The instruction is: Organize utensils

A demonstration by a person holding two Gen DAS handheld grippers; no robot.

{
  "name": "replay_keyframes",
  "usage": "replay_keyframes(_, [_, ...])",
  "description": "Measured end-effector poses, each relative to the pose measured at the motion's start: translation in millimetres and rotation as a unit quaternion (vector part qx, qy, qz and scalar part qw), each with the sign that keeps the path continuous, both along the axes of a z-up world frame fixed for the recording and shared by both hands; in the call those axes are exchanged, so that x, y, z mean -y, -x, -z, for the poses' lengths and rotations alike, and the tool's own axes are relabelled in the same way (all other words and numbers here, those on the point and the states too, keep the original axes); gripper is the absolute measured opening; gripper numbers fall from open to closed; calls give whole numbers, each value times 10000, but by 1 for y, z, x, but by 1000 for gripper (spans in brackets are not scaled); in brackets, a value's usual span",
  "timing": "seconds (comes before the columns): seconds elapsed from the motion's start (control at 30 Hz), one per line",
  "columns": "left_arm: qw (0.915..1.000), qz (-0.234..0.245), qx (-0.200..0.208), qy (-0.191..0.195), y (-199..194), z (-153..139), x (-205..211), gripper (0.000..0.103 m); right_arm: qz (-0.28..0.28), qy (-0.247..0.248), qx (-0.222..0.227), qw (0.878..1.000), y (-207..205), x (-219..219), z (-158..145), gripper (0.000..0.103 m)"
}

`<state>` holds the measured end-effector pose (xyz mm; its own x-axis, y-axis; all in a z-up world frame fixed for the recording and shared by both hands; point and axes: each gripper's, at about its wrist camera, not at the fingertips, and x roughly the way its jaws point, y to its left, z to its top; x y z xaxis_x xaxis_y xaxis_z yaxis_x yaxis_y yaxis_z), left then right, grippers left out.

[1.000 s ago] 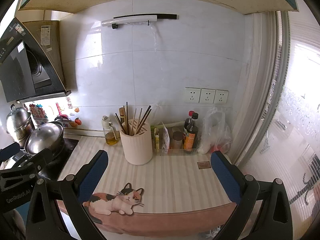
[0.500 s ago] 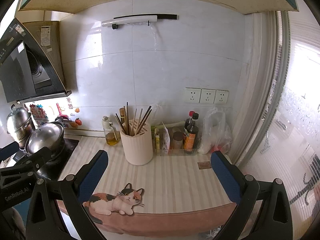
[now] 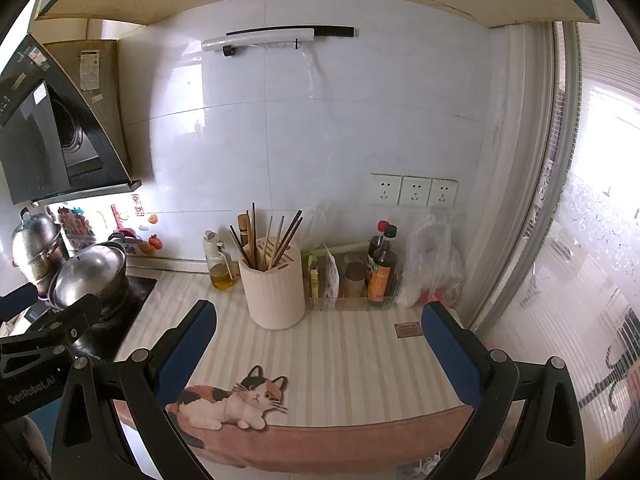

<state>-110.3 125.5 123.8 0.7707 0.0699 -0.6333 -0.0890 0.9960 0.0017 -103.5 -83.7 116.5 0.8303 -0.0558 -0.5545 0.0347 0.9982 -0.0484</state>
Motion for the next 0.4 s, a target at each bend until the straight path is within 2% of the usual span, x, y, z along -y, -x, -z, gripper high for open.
replay_keyframes(0.4, [10000, 44, -28, 57, -6, 3, -3, 103, -16, 8, -34, 10000, -6, -1, 4, 103])
